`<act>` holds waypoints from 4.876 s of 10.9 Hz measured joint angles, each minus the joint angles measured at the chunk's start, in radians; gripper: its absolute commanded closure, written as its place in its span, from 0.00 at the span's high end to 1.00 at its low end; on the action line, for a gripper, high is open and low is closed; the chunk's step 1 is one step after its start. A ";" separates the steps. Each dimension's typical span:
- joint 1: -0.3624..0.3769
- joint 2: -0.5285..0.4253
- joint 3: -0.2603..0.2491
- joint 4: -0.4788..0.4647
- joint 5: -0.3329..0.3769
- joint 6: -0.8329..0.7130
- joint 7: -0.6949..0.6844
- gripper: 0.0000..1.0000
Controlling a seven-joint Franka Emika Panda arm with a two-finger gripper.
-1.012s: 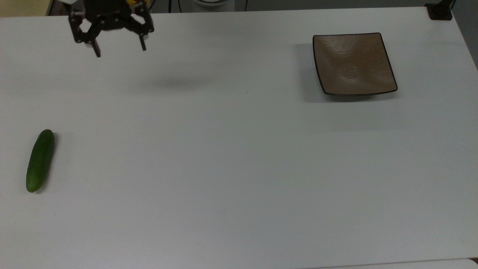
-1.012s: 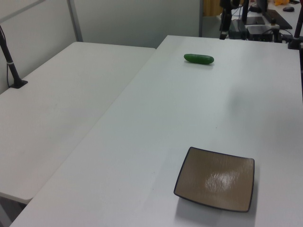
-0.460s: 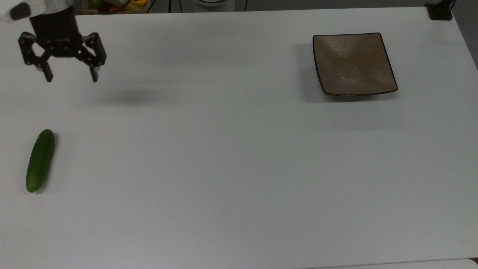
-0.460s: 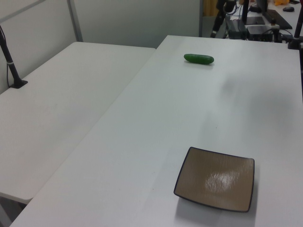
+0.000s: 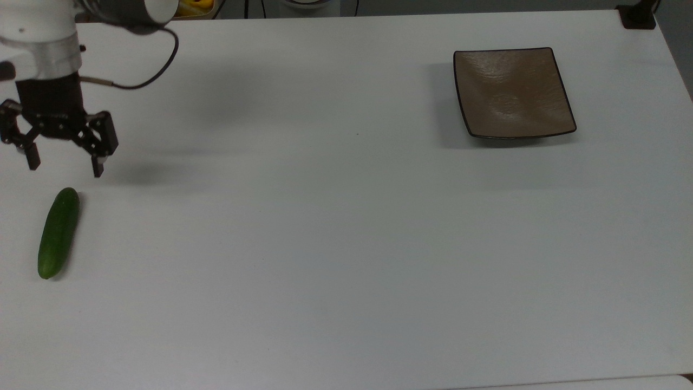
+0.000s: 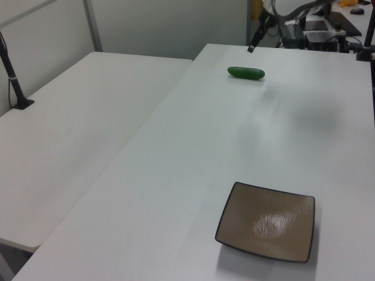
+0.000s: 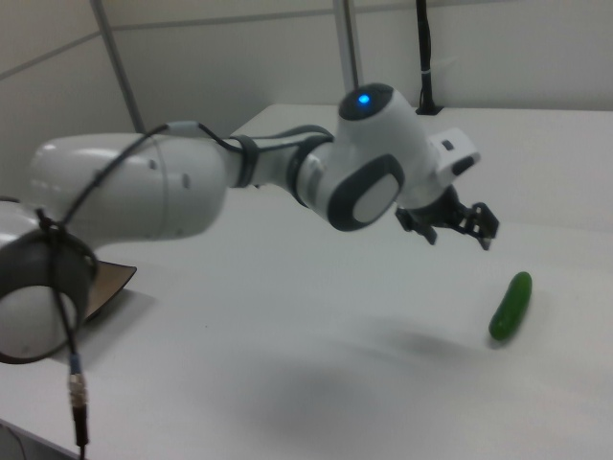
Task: Cucumber placed on a ceramic plate
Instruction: 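Lower the open gripper over the middle of the cucumber, then close the gripper around the cucumber, then lift the cucumber and carry it over the brown square plate, then lower the held cucumber onto the plate and open the gripper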
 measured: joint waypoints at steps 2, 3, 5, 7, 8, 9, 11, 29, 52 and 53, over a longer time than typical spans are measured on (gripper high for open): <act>-0.018 0.107 0.000 0.074 0.000 0.079 0.004 0.98; -0.021 0.153 0.000 0.089 0.001 0.137 0.019 0.98; -0.026 0.230 0.000 0.124 0.001 0.198 0.047 0.98; -0.033 0.298 0.000 0.172 0.001 0.225 0.056 0.99; -0.037 0.323 0.000 0.185 0.001 0.244 0.058 0.99; -0.041 0.343 0.000 0.192 0.001 0.252 0.061 0.98; -0.049 0.372 0.000 0.195 0.001 0.268 0.062 0.81; 0.047 0.005 0.016 0.150 0.017 -0.146 0.105 0.00; 0.900 -0.340 0.212 -0.383 -0.148 -0.343 1.086 0.16; 0.901 -0.317 0.224 -0.397 -0.166 -0.308 1.087 0.19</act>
